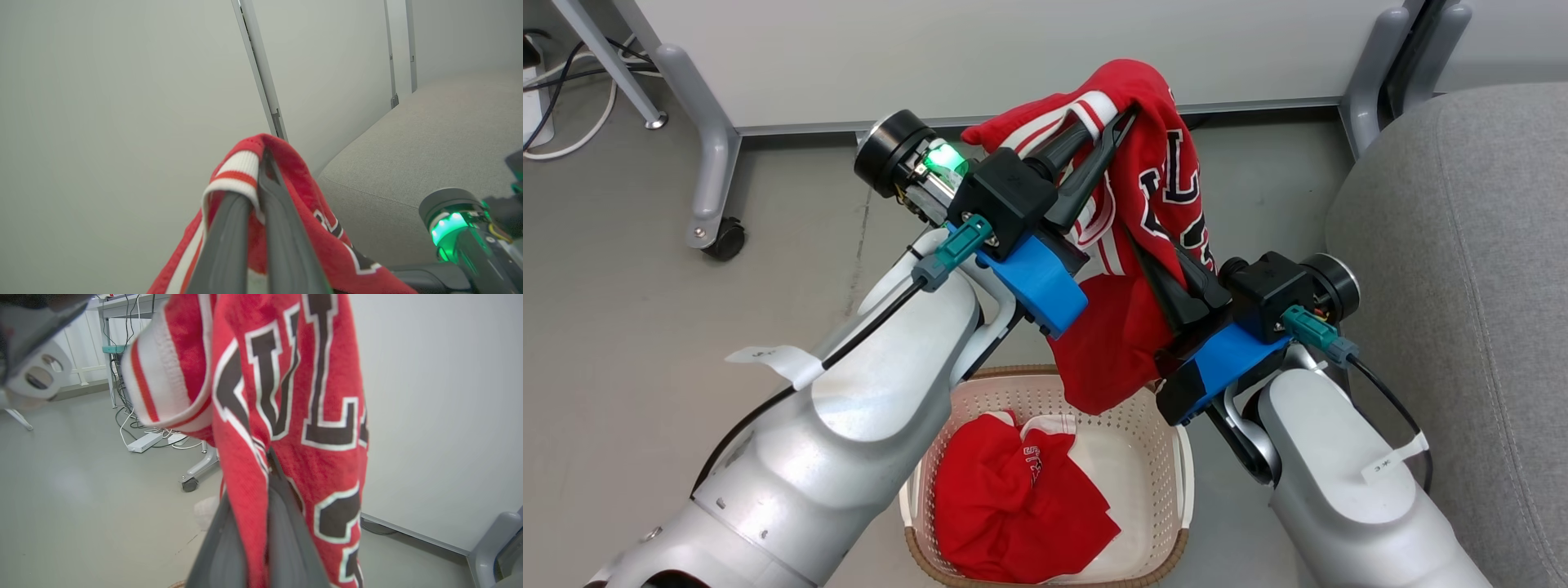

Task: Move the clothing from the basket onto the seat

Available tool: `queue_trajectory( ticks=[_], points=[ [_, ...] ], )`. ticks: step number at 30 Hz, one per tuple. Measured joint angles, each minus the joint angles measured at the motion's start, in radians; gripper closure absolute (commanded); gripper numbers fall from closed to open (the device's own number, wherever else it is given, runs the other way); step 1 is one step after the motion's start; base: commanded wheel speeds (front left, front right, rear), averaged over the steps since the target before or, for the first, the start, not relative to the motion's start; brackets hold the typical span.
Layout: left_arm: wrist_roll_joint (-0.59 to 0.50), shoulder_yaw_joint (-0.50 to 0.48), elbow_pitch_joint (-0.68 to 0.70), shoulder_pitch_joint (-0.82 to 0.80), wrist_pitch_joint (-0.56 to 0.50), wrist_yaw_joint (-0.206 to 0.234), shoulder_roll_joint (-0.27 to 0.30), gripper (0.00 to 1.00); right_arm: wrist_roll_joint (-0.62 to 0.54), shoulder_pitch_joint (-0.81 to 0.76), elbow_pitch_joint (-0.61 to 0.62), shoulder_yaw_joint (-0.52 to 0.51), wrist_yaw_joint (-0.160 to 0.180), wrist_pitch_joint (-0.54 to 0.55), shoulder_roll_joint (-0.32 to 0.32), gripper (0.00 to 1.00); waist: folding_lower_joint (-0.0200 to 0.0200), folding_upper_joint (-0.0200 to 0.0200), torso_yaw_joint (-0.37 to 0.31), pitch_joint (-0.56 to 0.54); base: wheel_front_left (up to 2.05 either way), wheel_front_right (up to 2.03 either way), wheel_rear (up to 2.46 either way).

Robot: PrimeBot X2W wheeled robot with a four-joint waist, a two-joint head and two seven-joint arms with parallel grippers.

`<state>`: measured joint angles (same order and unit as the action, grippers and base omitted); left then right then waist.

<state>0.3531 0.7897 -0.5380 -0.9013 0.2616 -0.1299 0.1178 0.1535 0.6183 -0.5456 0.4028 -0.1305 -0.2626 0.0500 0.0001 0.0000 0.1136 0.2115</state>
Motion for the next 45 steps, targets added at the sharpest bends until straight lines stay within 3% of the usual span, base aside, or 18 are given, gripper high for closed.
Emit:
queue_trajectory(
  ticks=[20,21,22,33,45],
  points=[
    [0.000,0.002,-0.006,0.015,0.000,0.000,0.002,1.00,0.017,-0.004,0.012,0.015,0.000,0.000,0.000,1.00,0.0000,0.0001,-0.005,-0.009,0.00,0.00,0.00],
    [0.000,0.001,-0.007,0.016,0.000,0.000,0.002,0.71,0.017,-0.004,0.013,0.015,0.000,0.000,0.000,1.00,0.0000,0.0001,-0.006,-0.010,0.00,0.00,0.00],
    [-0.001,0.001,-0.011,0.016,0.000,0.000,0.002,0.00,0.017,-0.004,0.013,0.015,0.000,0.000,0.000,1.00,-0.0001,0.0001,-0.006,-0.010,0.00,0.00,0.00],
    [-0.004,0.011,-0.060,0.023,0.000,0.001,0.000,0.00,0.035,-0.004,0.032,-0.006,0.000,0.000,0.000,1.00,0.0000,0.0001,-0.006,0.002,0.00,0.00,0.00],
    [-0.002,0.032,-0.072,0.047,0.000,0.001,0.000,0.00,0.053,-0.001,0.080,-0.119,0.000,0.000,0.000,1.00,0.0000,0.0001,-0.030,0.030,0.00,0.00,0.00]
  ],
)
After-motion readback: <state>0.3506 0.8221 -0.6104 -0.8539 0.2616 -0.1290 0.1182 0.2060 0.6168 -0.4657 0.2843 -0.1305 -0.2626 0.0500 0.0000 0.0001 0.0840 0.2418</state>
